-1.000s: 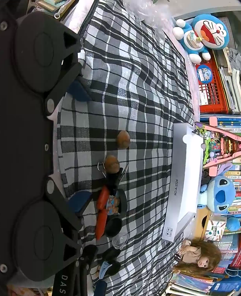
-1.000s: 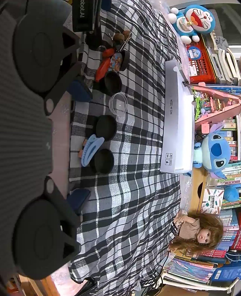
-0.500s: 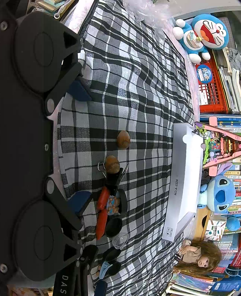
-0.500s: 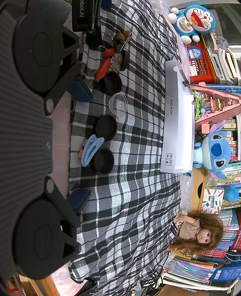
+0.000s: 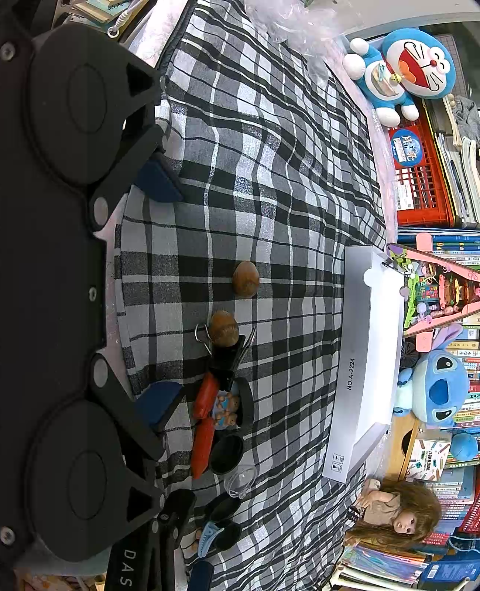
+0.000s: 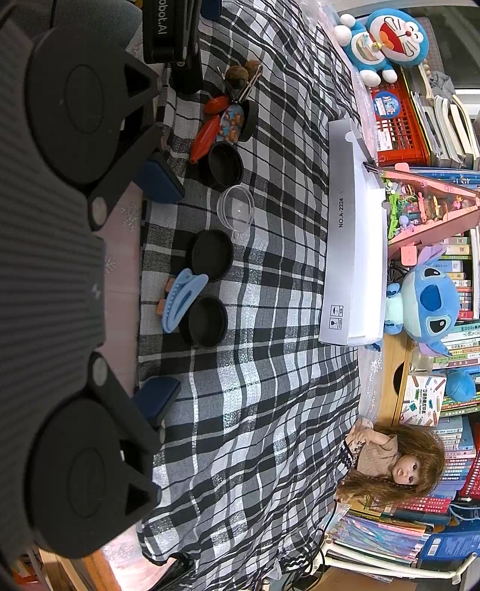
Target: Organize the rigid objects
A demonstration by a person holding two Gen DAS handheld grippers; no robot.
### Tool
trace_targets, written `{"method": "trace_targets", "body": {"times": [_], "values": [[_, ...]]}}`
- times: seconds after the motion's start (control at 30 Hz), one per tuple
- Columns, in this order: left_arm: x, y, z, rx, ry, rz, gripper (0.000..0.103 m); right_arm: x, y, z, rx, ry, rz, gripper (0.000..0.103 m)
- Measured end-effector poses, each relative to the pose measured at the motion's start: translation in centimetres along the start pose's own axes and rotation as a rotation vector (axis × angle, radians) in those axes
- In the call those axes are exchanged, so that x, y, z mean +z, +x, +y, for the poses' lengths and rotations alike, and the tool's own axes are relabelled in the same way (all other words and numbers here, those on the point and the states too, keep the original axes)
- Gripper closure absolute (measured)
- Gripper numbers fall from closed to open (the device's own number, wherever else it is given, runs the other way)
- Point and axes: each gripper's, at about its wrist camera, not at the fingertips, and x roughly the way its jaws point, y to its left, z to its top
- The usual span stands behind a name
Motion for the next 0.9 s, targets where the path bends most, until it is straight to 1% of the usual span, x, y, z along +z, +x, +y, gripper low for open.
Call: {"method": "trace_targets", "body": {"times": [0.6, 0.77, 0.9], "values": [[0.03, 0.01, 0.0, 0.0, 0.004, 0.002, 0.0, 0.03, 0.0, 0.1, -0.001, -0.001, 0.002, 0.0], [0.22, -0.31, 0.67, -0.017, 0.018, 0.016, 0.0, 0.41, 0.15, 0.07, 0.003, -0.004, 0.023, 0.0], [0.27, -0.16, 0.83, -0.022, 0.025, 0.018, 0.0, 0.01, 0.11, -0.03, 0.005, -0.007, 0.001, 0.0]]}}
